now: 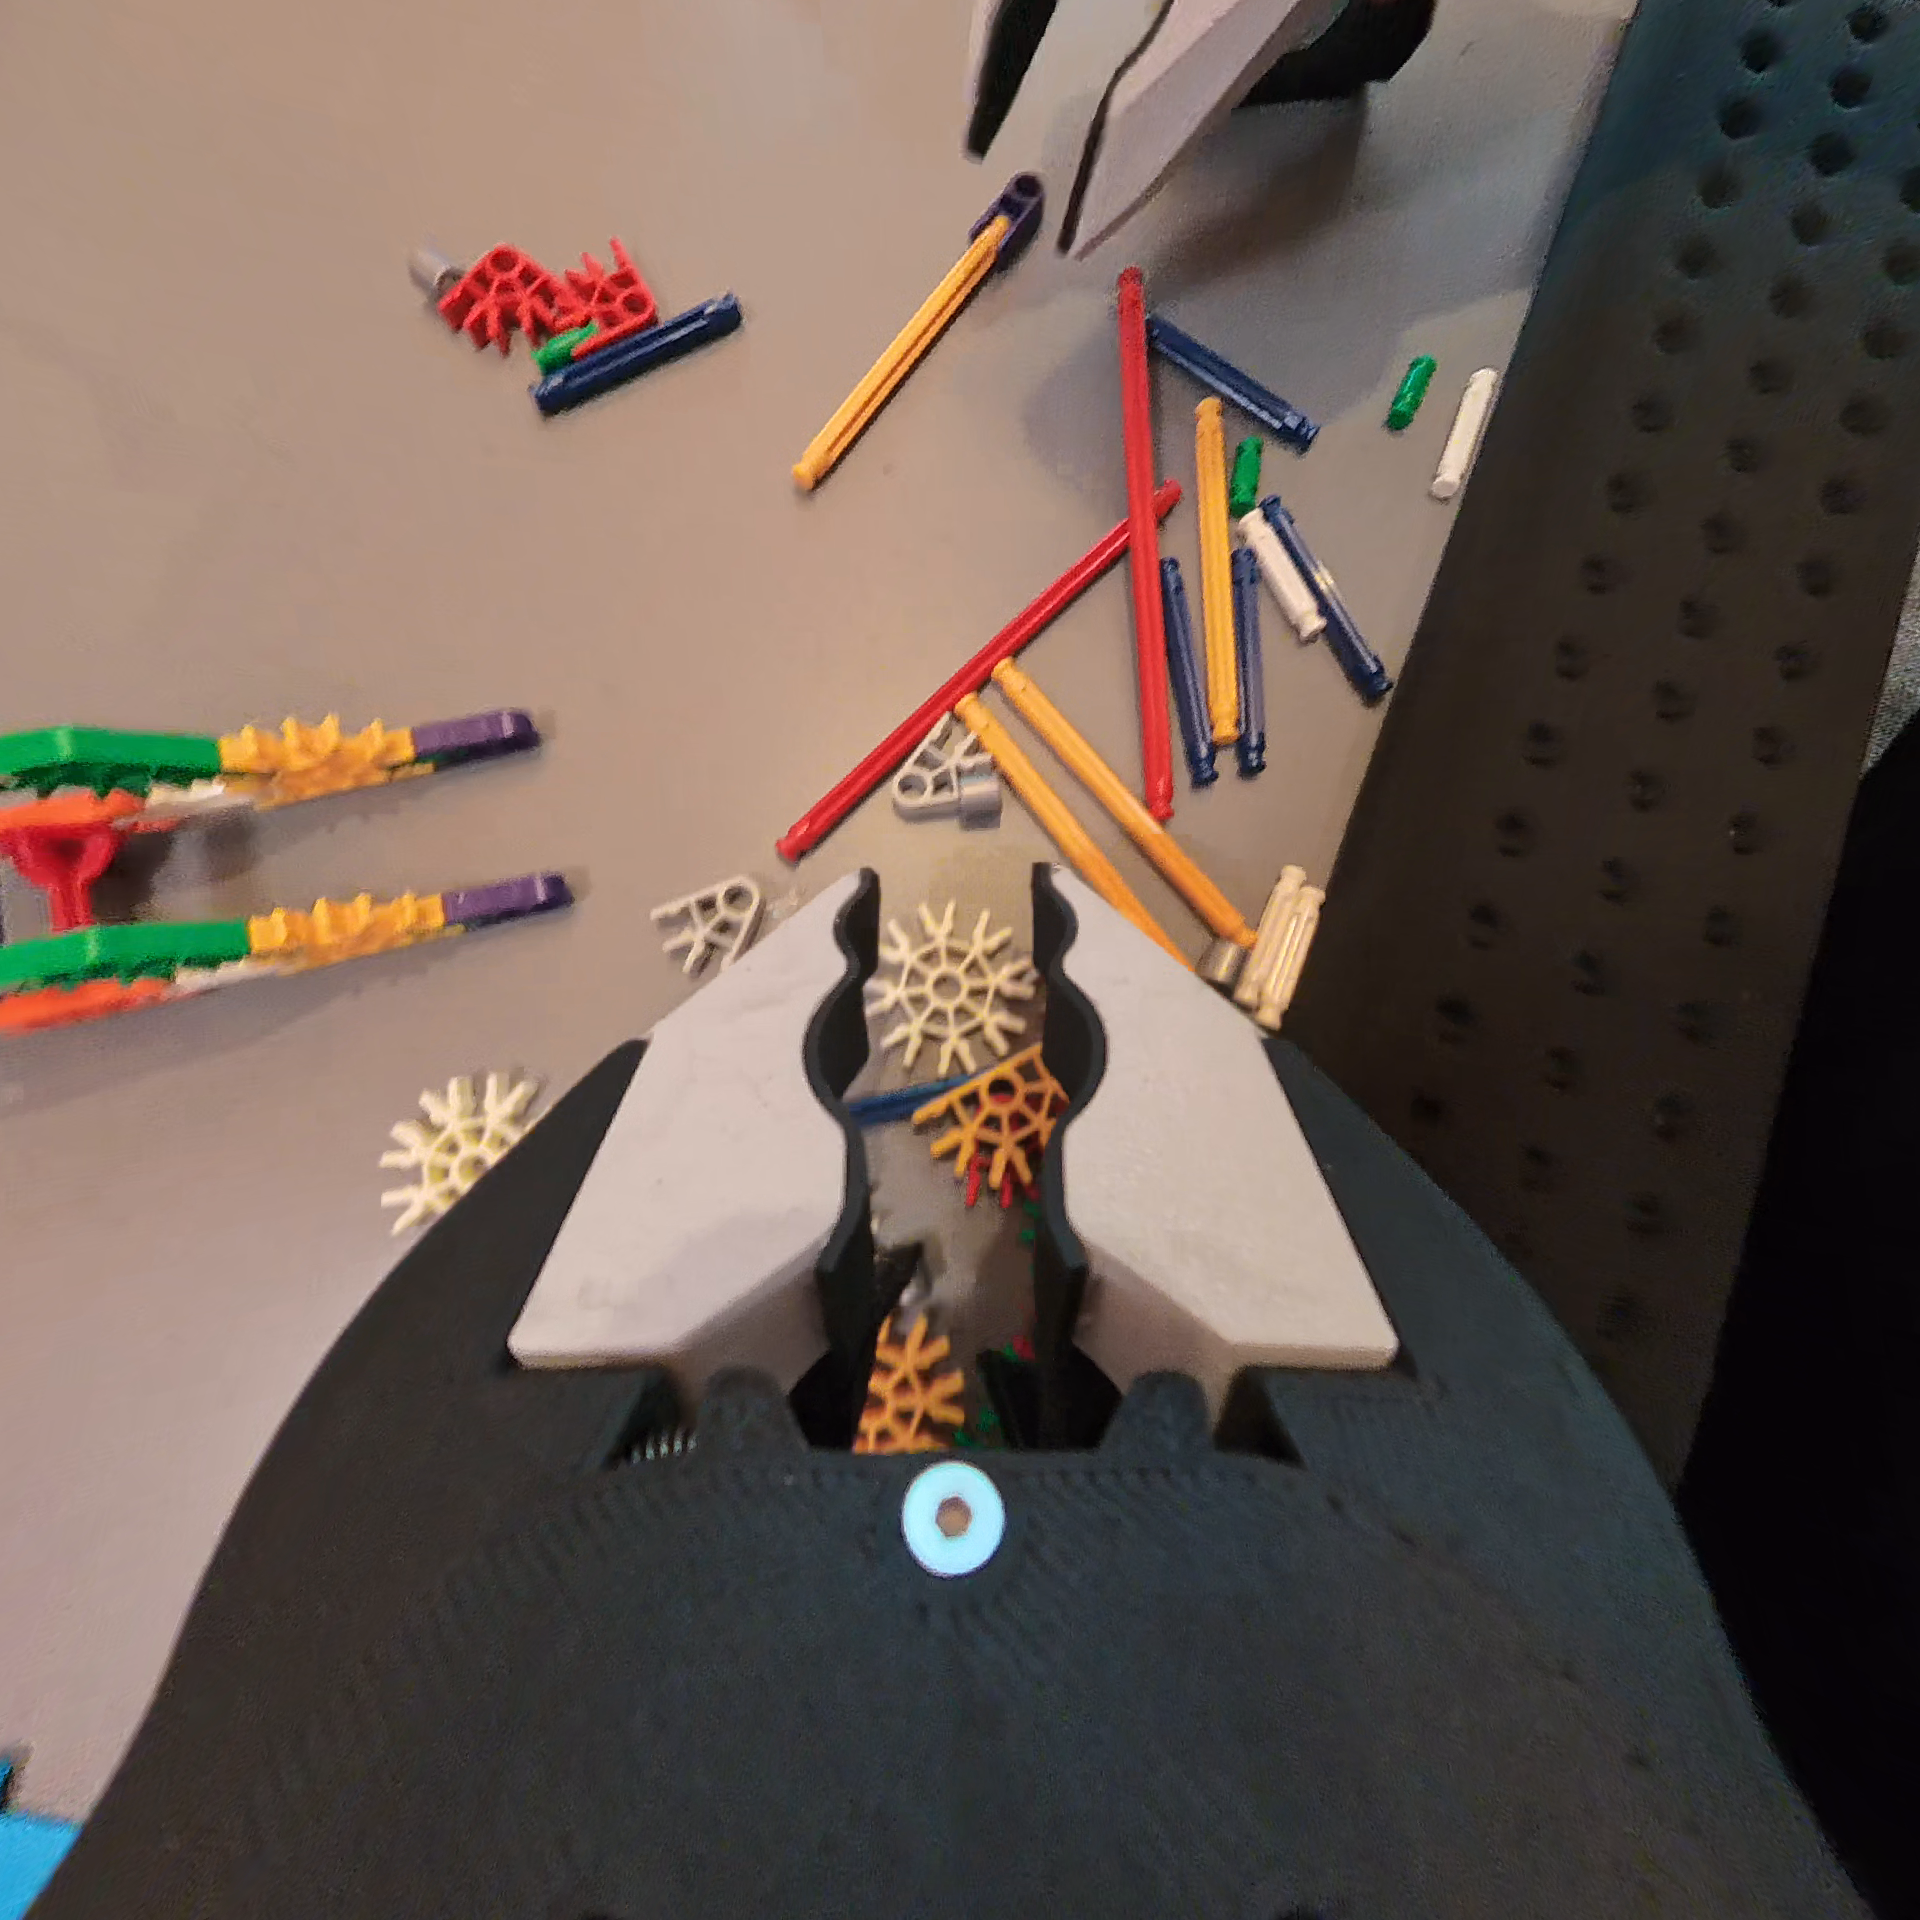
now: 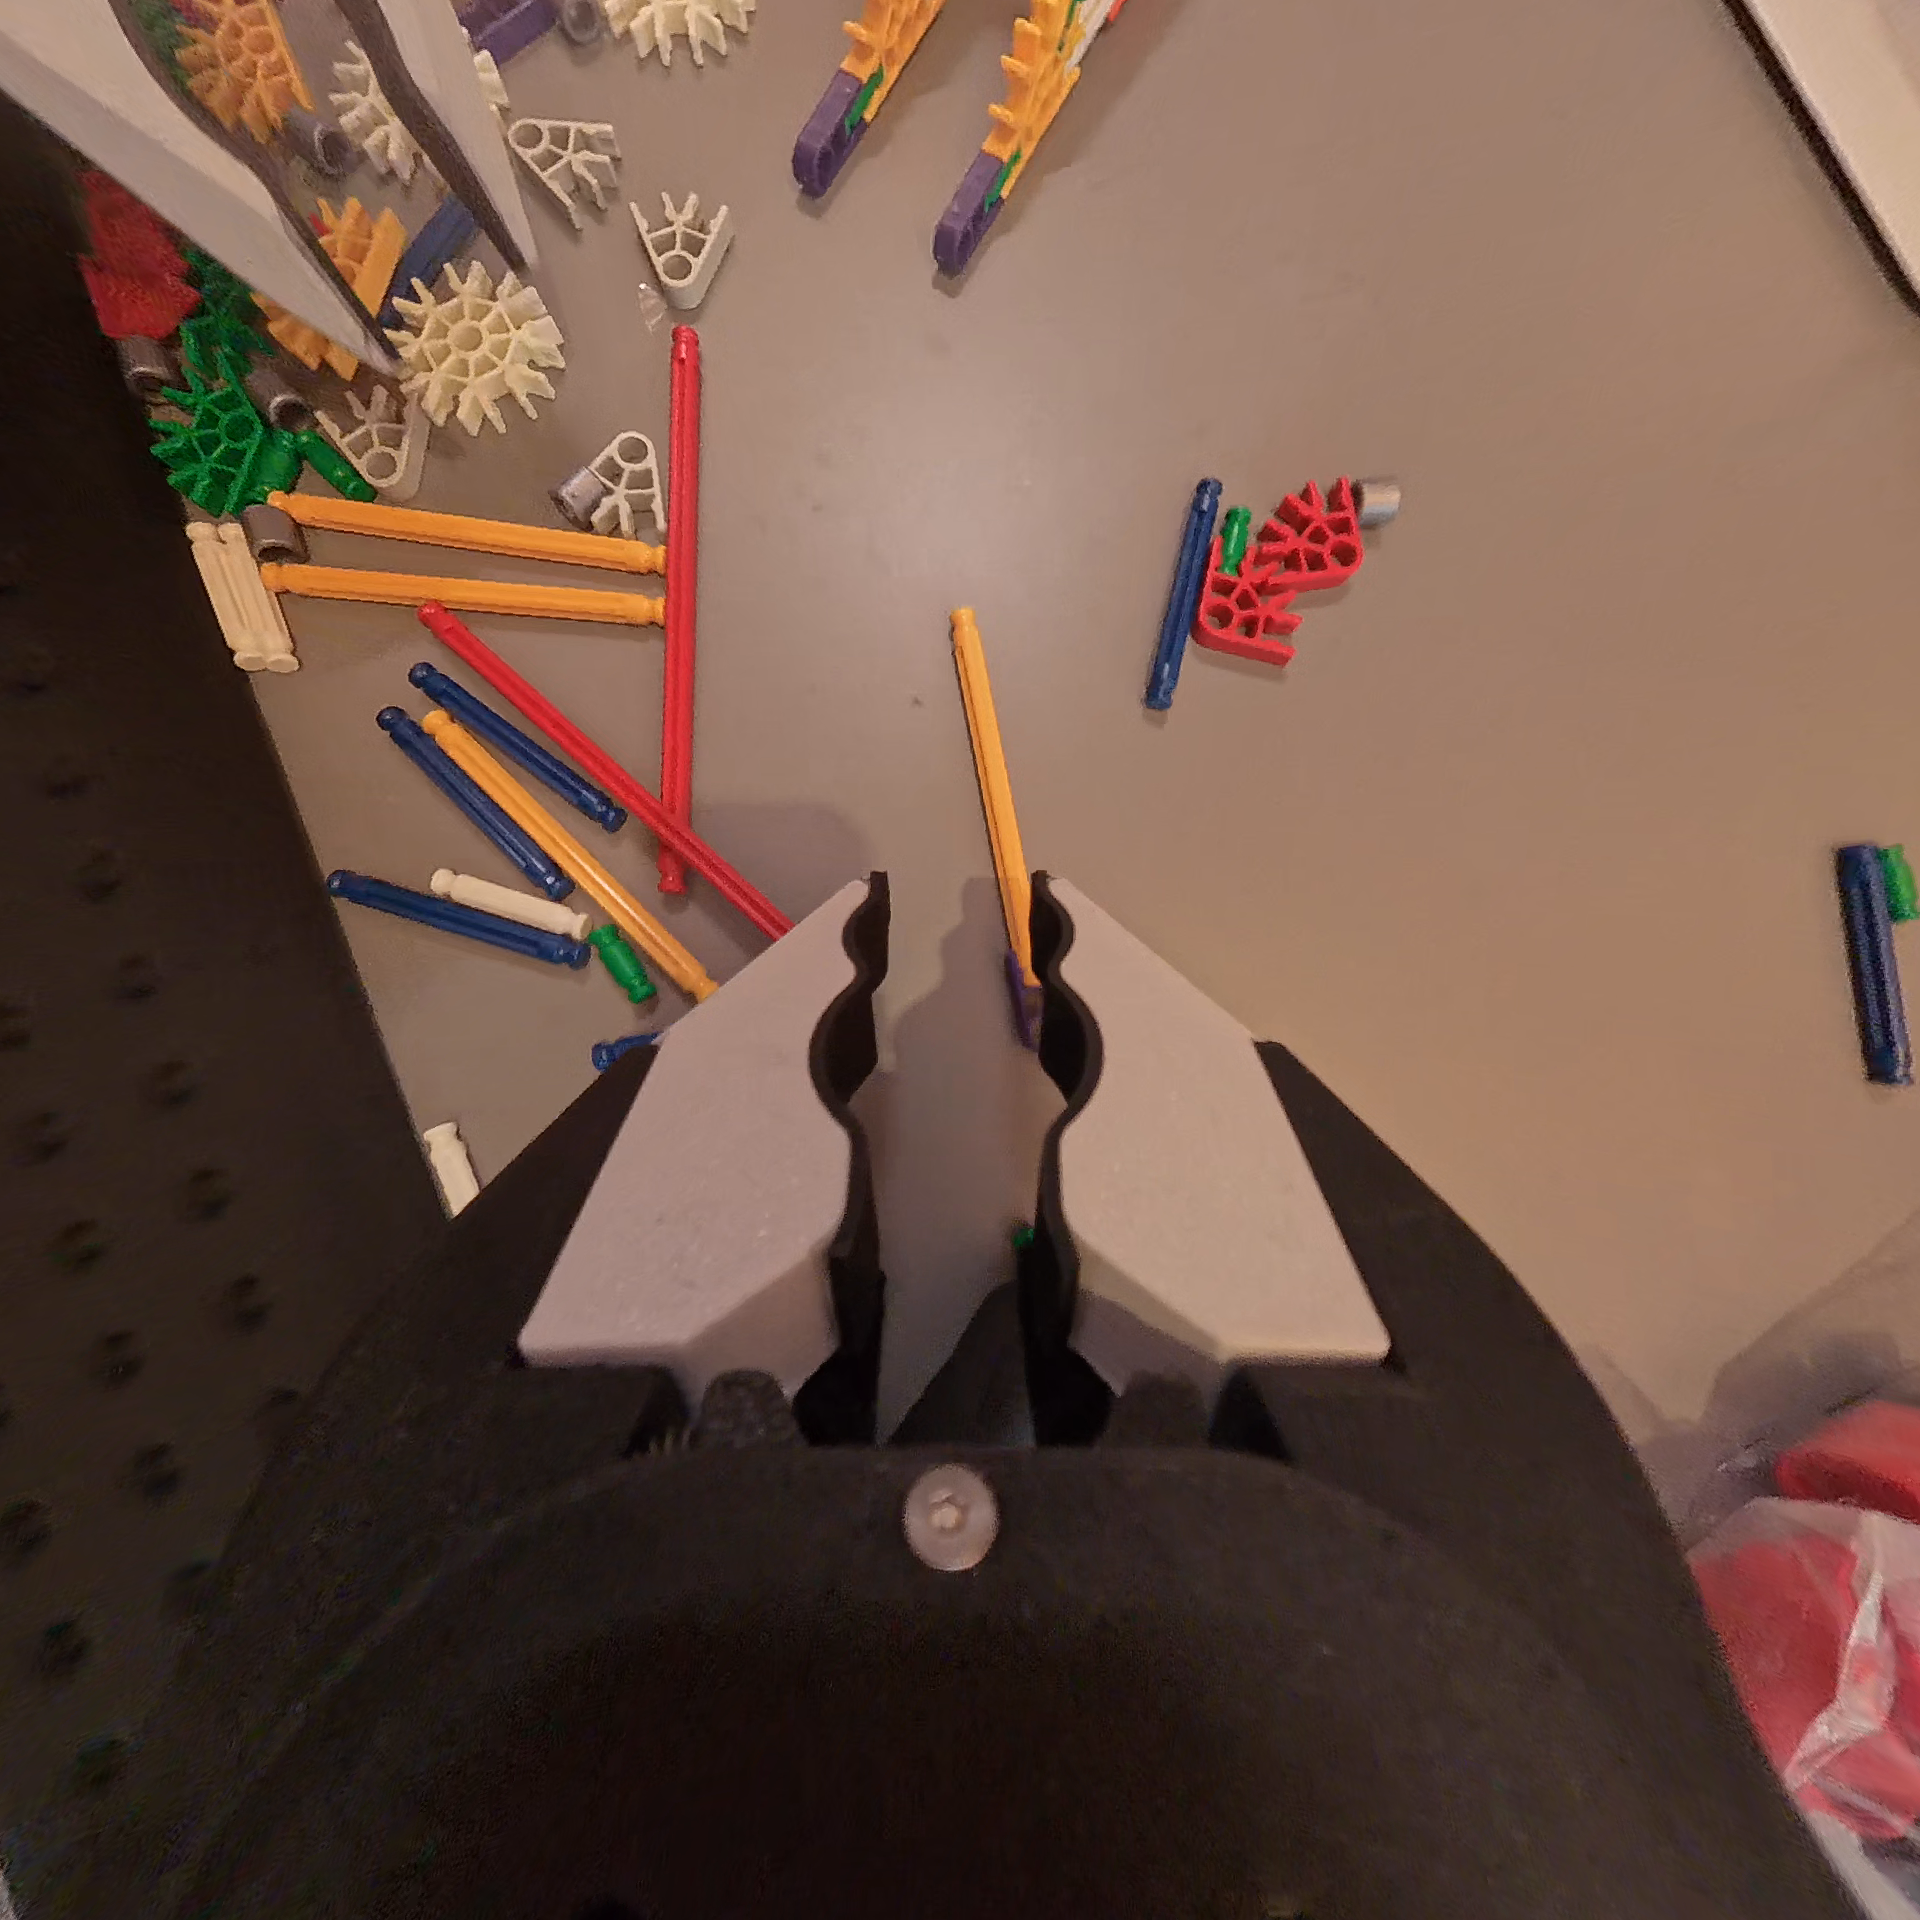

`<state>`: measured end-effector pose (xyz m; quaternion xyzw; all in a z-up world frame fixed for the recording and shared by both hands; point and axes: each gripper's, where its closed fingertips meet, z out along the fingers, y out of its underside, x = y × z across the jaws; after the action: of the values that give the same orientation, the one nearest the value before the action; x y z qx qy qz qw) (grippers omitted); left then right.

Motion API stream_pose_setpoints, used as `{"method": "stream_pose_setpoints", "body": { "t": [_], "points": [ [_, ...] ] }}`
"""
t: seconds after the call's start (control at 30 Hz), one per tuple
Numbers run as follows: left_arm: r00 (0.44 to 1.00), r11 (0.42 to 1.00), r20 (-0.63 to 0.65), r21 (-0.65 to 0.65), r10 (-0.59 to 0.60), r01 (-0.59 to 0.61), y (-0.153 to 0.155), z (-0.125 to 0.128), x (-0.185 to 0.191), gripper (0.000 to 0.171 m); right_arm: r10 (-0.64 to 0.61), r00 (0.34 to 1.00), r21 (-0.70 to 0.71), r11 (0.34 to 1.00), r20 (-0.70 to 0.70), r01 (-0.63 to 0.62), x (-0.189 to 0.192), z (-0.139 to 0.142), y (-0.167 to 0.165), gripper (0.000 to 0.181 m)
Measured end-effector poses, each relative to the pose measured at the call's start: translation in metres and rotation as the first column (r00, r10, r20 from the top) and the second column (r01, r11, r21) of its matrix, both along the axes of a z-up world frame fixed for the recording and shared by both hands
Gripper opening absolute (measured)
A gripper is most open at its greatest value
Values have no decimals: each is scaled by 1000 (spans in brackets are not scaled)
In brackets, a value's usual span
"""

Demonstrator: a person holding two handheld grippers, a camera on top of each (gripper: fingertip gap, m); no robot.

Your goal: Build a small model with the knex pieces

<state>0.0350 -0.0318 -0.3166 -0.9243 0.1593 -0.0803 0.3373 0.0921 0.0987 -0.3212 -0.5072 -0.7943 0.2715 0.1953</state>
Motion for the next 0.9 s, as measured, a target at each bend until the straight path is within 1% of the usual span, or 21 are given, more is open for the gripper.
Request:
{"method": "stream_pose_setpoints", "body": {
  "t": [0.07, 0.2, 0.27, 0.33, 0.37, 0.4, 0.47, 0.6, 0.67, 0.7, 0.77, 0.83, 0.9],
  "points": [
    [1000, 1000, -6, 0, -23, 23, 9, -5, 9, 25, 28, 1000, 1, 1000, -2, -28, -5, 2, -7, 24],
    [992, 997, -97, -4, -82, 82, 19, -15, 11, 21, 65, 998, -45, 997, -22, -66, -15, 12, -32, 23],
    [989, 994, -105, -10, -107, 107, 22, -17, 12, 20, 54, 998, -27, 998, -23, -55, -20, 10, -36, 22],
    [988, 992, -98, -40, -123, 119, 21, -22, 16, 14, 42, 999, -28, 999, -10, -42, -23, 5, -37, 22],
    [987, 992, -98, -48, -125, 120, 20, -24, 18, 12, 39, 999, -40, 998, -12, -40, -24, 4, -39, 21],
    [988, 993, -96, -37, -119, 116, 21, -24, 19, 6, 40, 999, -52, 998, -18, -41, -25, 4, -42, 21],
    [994, 997, -79, -24, -81, 79, 22, -23, 20, 6, 41, 999, -62, 997, -29, -43, -26, 5, -46, 19],
    [997, 998, -57, -1, -59, 59, 23, -22, 22, 5, 50, 998, -91, 994, -37, -54, -25, 7, -49, 21],
    [1000, 1000, 3, 16, -27, 27, 23, -19, 22, 5, 86, 994, -111, 990, -66, -92, -26, 15, -59, 22],
    [999, 1000, 48, 26, -11, 10, 23, -16, 22, 5, 110, 990, -115, 986, -86, -119, -26, 19, -65, 27],
    [982, 997, 184, 58, 41, -53, 25, -4, 19, 5, 166, 978, -105, 978, -129, -180, -28, 26, -80, 31],
    [930, 991, 362, 83, 66, -103, 26, 12, 19, 5, 222, 961, -52, 971, -166, -234, -29, 29, -90, 34],
    [849, 986, 525, 104, 60, -134, 25, 29, 19, 5, 269, 941, 34, 963, -206, -268, -34, 31, -96, 34]
  ]
}}
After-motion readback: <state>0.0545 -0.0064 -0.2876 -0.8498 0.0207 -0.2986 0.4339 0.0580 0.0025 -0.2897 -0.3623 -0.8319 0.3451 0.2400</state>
